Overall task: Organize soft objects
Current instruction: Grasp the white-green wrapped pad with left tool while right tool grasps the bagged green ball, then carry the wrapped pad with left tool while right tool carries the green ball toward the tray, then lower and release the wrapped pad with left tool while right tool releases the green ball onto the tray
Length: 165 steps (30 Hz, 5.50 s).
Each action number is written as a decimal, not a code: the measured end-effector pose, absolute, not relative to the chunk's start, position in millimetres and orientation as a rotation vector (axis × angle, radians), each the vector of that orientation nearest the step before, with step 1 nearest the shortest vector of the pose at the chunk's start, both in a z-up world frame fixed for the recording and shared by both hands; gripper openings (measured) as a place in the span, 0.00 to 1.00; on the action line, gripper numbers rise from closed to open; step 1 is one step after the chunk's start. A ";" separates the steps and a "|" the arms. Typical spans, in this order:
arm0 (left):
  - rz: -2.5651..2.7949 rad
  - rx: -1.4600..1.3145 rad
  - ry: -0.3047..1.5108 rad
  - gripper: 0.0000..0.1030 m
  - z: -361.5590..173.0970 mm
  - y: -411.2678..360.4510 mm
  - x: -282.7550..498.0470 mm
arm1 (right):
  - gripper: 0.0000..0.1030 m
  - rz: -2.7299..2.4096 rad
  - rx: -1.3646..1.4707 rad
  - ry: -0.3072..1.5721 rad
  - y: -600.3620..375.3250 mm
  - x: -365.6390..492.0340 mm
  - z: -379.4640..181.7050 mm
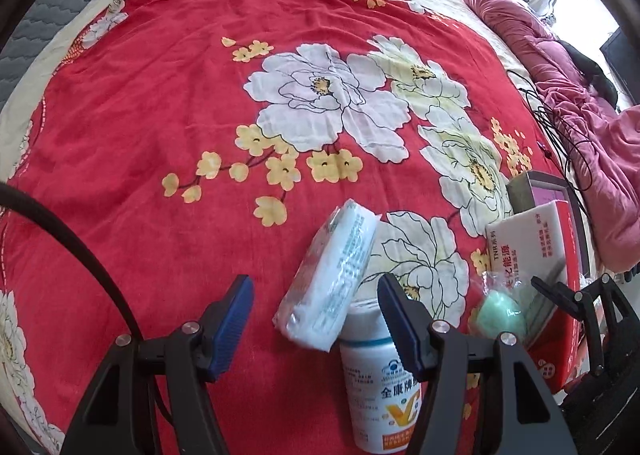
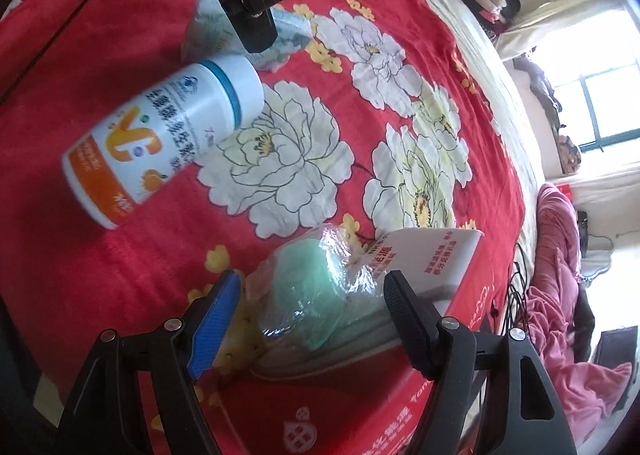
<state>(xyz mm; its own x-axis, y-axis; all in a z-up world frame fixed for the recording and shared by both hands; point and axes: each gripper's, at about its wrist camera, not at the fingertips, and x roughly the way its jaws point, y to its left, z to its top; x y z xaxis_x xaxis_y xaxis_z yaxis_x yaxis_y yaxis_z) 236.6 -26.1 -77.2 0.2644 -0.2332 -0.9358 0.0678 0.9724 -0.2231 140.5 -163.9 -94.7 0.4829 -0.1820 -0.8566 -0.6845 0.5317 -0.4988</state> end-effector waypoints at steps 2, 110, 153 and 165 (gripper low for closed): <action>-0.204 -0.166 1.301 0.62 -81.6 -24.3 239.7 | 0.68 0.382 -0.994 1.063 -164.9 146.0 -96.7; -0.749 0.243 1.179 0.22 -25.8 -390.1 124.5 | 0.43 -0.012 0.274 0.987 -502.5 30.5 -57.2; -0.731 0.227 1.167 0.56 -12.0 -372.2 119.0 | 0.69 -0.062 0.118 0.903 -486.8 16.3 -23.6; -0.709 0.203 1.123 0.57 7.8 -342.4 103.0 | 0.74 -0.111 0.109 0.862 -477.6 6.9 -3.6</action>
